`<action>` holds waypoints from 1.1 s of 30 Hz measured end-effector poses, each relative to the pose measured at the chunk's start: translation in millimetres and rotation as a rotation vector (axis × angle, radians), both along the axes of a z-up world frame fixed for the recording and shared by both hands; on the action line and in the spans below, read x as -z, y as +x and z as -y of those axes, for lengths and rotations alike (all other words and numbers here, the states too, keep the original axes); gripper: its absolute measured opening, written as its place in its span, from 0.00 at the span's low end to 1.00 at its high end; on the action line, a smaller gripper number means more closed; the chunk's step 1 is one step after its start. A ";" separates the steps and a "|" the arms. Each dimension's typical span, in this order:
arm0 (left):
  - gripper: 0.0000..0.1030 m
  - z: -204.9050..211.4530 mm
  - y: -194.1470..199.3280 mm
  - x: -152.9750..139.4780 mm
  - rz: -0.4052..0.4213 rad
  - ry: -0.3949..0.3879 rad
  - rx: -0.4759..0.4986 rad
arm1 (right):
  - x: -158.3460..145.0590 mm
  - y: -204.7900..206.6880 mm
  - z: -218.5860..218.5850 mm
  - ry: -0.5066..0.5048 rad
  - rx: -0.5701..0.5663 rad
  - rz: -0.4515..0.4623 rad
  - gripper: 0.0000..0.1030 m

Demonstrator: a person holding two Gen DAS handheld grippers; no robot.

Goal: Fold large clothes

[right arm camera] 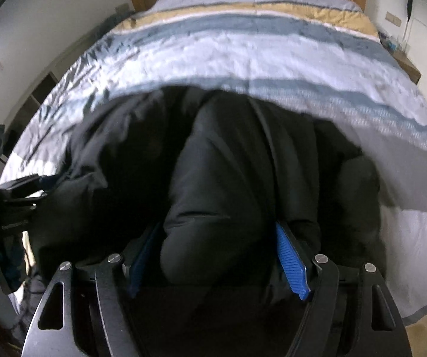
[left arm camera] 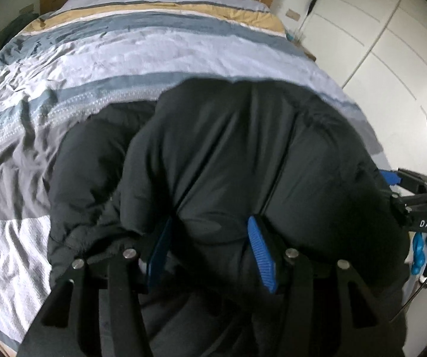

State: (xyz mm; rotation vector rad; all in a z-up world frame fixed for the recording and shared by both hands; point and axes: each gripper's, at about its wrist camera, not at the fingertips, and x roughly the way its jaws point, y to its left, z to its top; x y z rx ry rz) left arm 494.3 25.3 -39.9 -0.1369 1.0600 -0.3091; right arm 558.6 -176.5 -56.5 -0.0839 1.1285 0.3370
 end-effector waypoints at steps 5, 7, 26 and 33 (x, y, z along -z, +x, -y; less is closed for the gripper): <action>0.52 2.3 -6.8 23.5 0.003 0.029 0.006 | 28.5 -3.5 -4.0 -0.052 -0.015 -0.001 0.76; 0.52 3.4 -9.5 30.4 0.010 0.043 0.008 | 35.6 -3.5 -4.5 -0.056 -0.011 -0.002 0.77; 0.55 8.8 -34.6 -16.9 0.021 0.044 -0.031 | -16.4 -25.2 -4.3 -0.101 -0.020 0.054 0.78; 0.61 16.7 -41.8 18.8 -0.032 0.056 -0.030 | 9.2 -28.1 7.4 -0.098 -0.014 0.001 0.79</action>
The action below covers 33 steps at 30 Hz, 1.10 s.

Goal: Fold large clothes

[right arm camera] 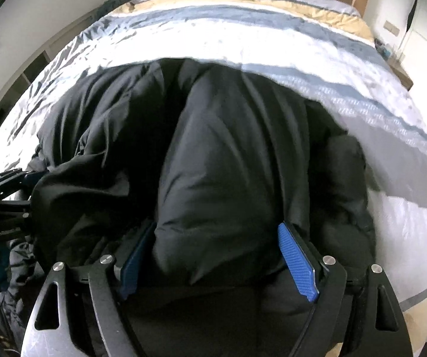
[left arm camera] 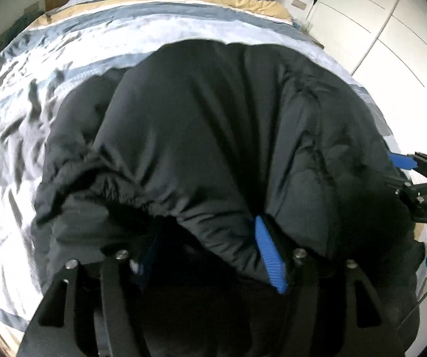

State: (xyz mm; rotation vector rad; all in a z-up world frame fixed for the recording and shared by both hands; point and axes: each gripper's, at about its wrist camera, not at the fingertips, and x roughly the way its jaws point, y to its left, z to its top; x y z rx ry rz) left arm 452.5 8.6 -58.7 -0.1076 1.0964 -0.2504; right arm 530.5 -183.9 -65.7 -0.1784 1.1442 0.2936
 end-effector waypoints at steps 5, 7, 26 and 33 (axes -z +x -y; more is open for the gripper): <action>0.64 5.8 -1.6 8.2 -0.005 0.026 0.004 | 16.2 -3.8 10.3 0.046 0.044 -0.020 0.82; 0.65 7.2 -2.4 8.4 -0.008 0.031 0.002 | 18.5 -5.3 12.1 0.057 0.060 -0.023 0.82; 0.65 -21.9 -62.8 -30.8 -0.074 0.009 -0.102 | -1.5 -42.5 13.3 0.093 0.106 -0.062 0.82; 0.66 -29.4 -84.9 -38.5 -0.085 0.001 -0.118 | -11.1 -58.3 13.1 0.083 0.114 -0.053 0.82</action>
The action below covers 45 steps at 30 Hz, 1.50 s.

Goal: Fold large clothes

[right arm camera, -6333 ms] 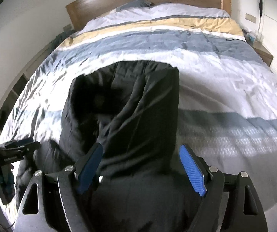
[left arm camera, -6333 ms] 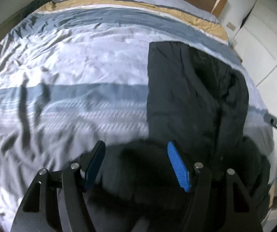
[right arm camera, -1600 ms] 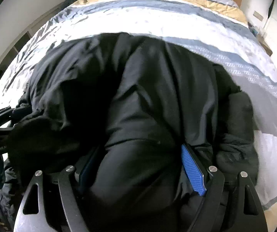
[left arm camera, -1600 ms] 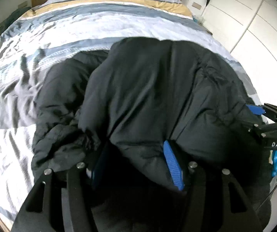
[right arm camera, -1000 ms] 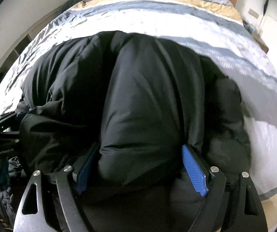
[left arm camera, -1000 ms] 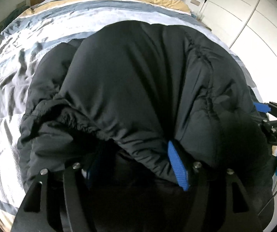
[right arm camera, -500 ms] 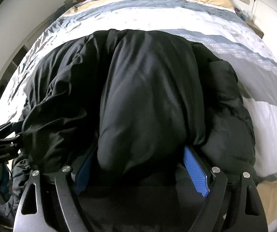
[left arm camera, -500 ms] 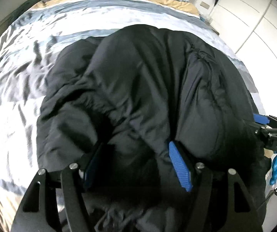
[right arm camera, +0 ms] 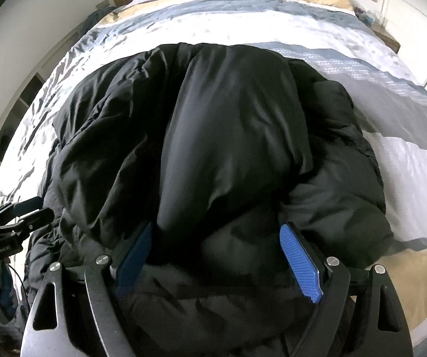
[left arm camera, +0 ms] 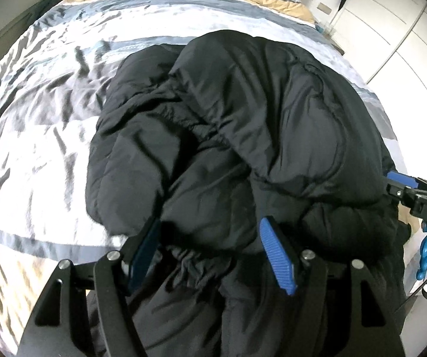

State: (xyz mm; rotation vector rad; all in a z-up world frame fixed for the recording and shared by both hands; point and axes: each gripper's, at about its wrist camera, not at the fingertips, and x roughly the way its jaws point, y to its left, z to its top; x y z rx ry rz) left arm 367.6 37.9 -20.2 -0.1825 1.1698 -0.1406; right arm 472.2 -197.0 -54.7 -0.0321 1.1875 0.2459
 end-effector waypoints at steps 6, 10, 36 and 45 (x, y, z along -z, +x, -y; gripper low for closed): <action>0.66 -15.2 -20.6 -8.7 -0.014 -0.006 -0.007 | -9.4 -15.3 -2.2 -0.022 -0.009 -0.003 0.82; 0.66 -29.7 -35.5 -18.1 -0.014 0.000 -0.024 | -10.0 -29.5 -9.6 -0.039 -0.036 -0.019 0.82; 0.66 -49.4 -85.7 -67.7 -0.003 0.077 -0.053 | -36.0 -92.7 -47.8 0.014 -0.112 -0.021 0.85; 0.66 -39.5 -88.5 -68.6 -0.007 0.094 -0.033 | -35.4 -99.0 -27.0 0.014 -0.082 -0.024 0.93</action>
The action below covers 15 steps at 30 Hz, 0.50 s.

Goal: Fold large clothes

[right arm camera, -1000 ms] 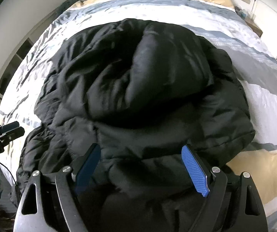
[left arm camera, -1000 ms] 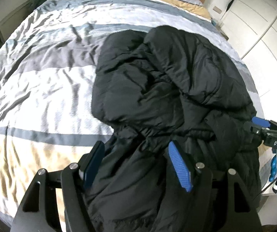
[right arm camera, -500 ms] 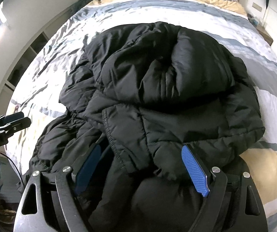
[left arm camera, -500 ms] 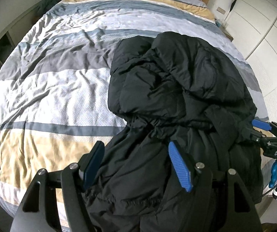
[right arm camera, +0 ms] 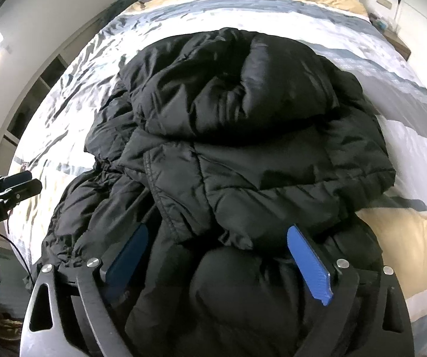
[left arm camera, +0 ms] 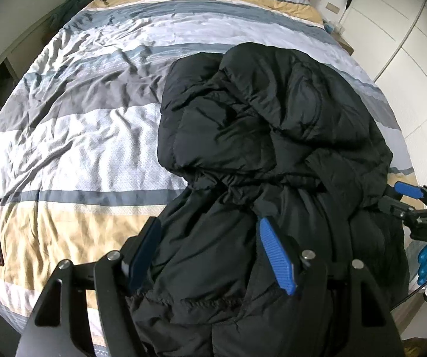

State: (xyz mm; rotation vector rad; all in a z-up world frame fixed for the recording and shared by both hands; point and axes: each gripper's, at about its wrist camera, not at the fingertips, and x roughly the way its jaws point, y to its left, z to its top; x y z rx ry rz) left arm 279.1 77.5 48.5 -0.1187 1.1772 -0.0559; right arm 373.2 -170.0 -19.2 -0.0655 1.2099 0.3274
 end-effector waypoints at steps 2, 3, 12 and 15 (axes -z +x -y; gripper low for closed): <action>0.66 1.4 0.0 0.5 -0.004 0.002 0.004 | 0.0 -0.7 4.3 0.000 0.006 0.001 0.96; 0.66 2.2 0.0 0.5 -0.004 0.005 0.007 | -0.4 -1.2 6.6 0.002 0.010 0.002 0.96; 0.66 3.5 -0.8 5.4 -0.024 0.002 0.025 | -3.2 -7.5 34.5 0.008 0.053 -0.007 1.00; 0.66 -6.7 -7.7 16.6 -0.054 -0.021 0.025 | -5.9 -15.0 58.0 -0.014 0.076 -0.012 1.00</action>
